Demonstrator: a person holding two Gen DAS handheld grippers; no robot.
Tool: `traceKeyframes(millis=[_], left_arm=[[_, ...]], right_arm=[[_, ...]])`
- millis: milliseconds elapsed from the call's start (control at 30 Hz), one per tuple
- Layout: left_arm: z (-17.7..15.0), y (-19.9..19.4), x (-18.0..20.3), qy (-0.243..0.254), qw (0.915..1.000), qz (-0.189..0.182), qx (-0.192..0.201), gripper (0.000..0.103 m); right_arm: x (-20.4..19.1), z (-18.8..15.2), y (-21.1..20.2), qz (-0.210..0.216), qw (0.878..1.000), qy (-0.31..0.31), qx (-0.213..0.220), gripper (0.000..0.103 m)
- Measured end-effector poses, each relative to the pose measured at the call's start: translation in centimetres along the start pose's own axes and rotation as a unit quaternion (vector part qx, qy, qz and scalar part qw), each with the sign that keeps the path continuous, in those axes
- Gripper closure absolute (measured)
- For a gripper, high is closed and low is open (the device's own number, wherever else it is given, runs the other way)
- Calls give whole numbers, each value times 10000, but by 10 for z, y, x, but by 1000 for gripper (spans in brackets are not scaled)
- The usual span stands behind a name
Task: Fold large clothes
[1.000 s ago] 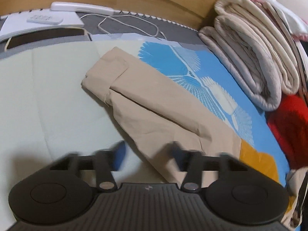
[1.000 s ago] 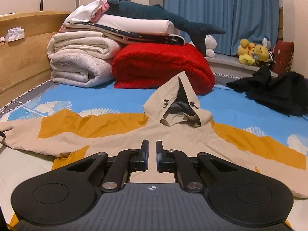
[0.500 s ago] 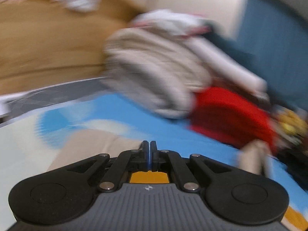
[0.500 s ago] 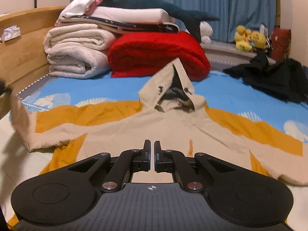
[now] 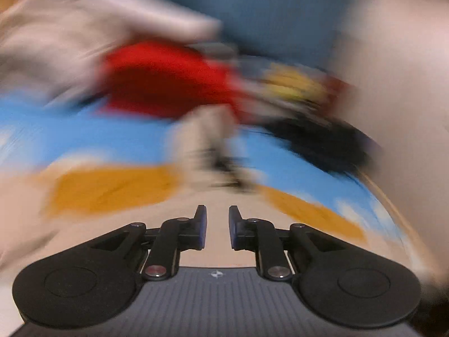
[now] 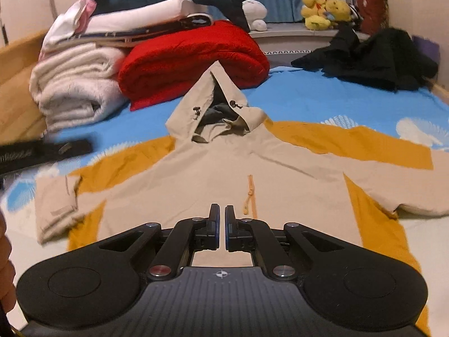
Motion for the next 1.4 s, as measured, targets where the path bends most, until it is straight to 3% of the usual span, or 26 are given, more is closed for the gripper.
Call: traceKeyframes(millis=[67,200,233,300,367,400,433,500,600,667,733,833,900,967,1033,1100,1133,1167,1200,1233,1267,1300,1333,1400], left_arm=[[-15,-4,-63,-1019,9910,774,-398,84],[-28,-7,-131,-499,9725,2237,-408,84],[-34,-5,-142,-618,9702,2313,-373,84],[-50,9,-171,-1309,9650,2216,-508,84],[-54,25,-202,-2032,9596,1880,-504,70],[-59,31,-212,-2235,9549,1875,-548,54],[-65,34,-222,-2337,9495,1986,-657,47],[-74,40,-234,-2522,9411,2092,-829,47],[-84,36,-242,-2670,9410,1874,-899,47],[-83,39,-240,-2612,9434,1821,-933,53],[-77,42,-242,-2393,9473,1909,-944,99],[-49,40,-218,-1538,9464,2693,-902,103],[-22,28,-190,-785,9473,3070,-479,103],[5,20,-155,124,9495,3135,52,103],[23,21,-115,937,9611,2552,478,103],[33,21,-64,1353,9796,1247,814,103],[34,19,-42,1438,9830,586,984,103],[34,18,-18,1518,9821,-102,1112,103],[33,17,5,1563,9778,-775,1160,99],[31,18,20,1478,9743,-1281,1114,90],[29,21,29,1274,9710,-1767,988,78],[28,22,31,1098,9699,-1947,964,56],[27,22,27,969,9710,-1929,1030,51],[28,24,2,537,9784,-1683,1069,51]], right_arm=[[-7,5,-2,140,9999,-2,92,101],[-19,4,-1,312,9992,-200,129,101],[-20,1,0,416,9987,-267,127,101],[-21,-5,5,441,9981,-421,69,101],[-20,-12,11,453,9979,-470,32,100],[-18,-15,15,467,9978,-472,-40,100],[-17,-18,19,462,9977,-479,-118,100],[-16,-21,25,474,9973,-516,-200,100],[-20,-17,31,647,9964,-505,-235,100],[-25,-16,34,753,9952,-583,-246,100],[-30,-16,38,754,9943,-712,-237,100],[-32,-17,42,797,9940,-701,-266,100],[-30,-21,45,762,9942,-683,-327,100],[-29,-26,47,749,9939,-710,-390,100],[-28,-27,48,766,9933,-746,-437,100],[-29,-28,47,831,9923,-792,-471,100],[-30,-28,47,880,9916,-812,-487,98],[-30,-28,47,930,9910,-815,-511,94],[-31,-28,47,979,9905,-808,-526,80],[-32,-28,47,1039,9899,-810,-520,64],[-33,-28,46,1083,9893,-834,-503,56],[-34,-28,46,1095,9890,-867,-498,55],[-35,-28,47,1062,9889,-904,-512,55],[-32,-28,51,982,9897,-846,-616,53]])
Point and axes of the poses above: each gripper's, at about its wrist camera, not at the fingertips, and y roughly the way its jaws point, x to its right, z to its top, the point moved 3 cm from there along y, roughly the way its jaws point, and after that the axes turned 15 degrees about y, right-handed, at the moved point
